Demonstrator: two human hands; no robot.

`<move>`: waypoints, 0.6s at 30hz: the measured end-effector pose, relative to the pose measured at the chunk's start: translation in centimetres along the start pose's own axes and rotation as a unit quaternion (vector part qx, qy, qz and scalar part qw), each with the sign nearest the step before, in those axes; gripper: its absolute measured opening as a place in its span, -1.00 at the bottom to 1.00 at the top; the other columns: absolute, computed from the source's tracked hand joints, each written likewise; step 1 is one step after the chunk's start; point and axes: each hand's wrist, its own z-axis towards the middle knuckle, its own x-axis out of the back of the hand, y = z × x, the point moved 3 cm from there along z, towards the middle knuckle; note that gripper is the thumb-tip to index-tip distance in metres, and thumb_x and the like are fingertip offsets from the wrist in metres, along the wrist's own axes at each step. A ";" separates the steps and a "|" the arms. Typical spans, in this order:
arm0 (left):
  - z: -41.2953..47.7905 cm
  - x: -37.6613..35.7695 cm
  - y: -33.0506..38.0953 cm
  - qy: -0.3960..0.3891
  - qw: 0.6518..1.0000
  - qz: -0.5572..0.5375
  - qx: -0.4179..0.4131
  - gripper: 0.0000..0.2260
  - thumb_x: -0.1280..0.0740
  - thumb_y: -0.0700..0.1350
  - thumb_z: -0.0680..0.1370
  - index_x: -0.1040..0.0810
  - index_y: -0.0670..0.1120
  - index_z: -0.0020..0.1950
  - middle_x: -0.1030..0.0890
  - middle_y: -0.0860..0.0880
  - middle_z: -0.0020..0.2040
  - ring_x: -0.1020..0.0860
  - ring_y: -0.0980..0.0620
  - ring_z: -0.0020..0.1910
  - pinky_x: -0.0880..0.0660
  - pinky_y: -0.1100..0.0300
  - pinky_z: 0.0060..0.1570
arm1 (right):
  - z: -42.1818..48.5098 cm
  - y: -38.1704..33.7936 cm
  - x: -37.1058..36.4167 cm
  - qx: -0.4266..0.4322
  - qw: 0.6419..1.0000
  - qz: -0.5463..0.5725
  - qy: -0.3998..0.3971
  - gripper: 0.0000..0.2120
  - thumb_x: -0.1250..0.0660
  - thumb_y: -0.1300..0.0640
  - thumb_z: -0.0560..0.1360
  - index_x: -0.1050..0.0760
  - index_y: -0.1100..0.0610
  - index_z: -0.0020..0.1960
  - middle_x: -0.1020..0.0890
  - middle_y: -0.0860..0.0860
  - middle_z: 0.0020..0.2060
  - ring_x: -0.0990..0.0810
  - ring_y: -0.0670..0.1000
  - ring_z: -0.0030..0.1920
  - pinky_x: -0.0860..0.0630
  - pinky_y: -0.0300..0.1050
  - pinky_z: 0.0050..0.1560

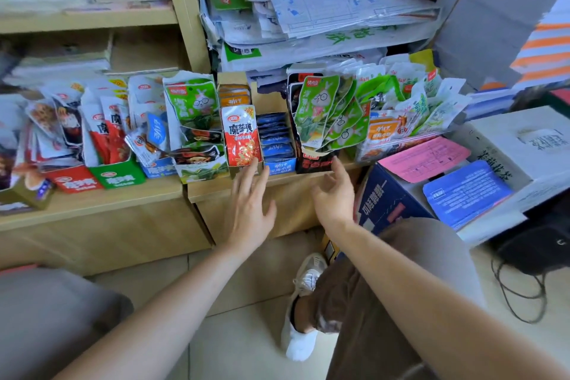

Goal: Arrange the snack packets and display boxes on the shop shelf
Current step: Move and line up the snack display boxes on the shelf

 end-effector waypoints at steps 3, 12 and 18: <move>0.3 -0.1 -0.7 -0.060 0.995 0.082 -0.026 -0.28 -0.48 -0.10 0.47 -0.27 -0.11 0.59 -0.17 -0.07 0.62 -0.17 -0.17 0.56 -0.22 0.00 0.45 | -0.4 0.2 -0.4 0.066 0.992 -0.109 -0.016 -0.25 -0.33 0.31 0.55 -0.07 0.03 0.62 -0.20 -0.06 0.58 -0.17 -0.07 0.56 -0.09 -0.26 0.47; 0.5 0.7 -0.3 -0.185 0.981 0.055 -0.019 -0.26 -0.45 -0.13 0.47 -0.24 0.08 0.60 0.24 0.12 0.64 0.26 0.03 0.61 -0.43 0.11 0.30 | 0.6 -0.4 -0.2 0.050 0.990 -0.123 -0.056 -0.16 -0.27 0.35 0.55 0.11 -0.05 0.63 0.03 -0.13 0.61 -0.10 -0.08 0.56 -0.19 -0.33 0.29; -2.5 4.9 -3.9 -0.179 0.984 -0.025 0.008 -0.50 -0.45 -0.12 0.51 -0.49 0.05 0.45 -0.17 0.12 0.61 -0.04 0.12 0.60 -0.23 0.16 0.43 | -1.7 -0.6 -1.8 0.058 0.993 -0.101 0.009 -0.40 -0.36 0.26 0.54 -0.25 0.08 0.52 -0.36 0.03 0.36 -0.42 -0.05 0.27 -0.36 -0.15 0.31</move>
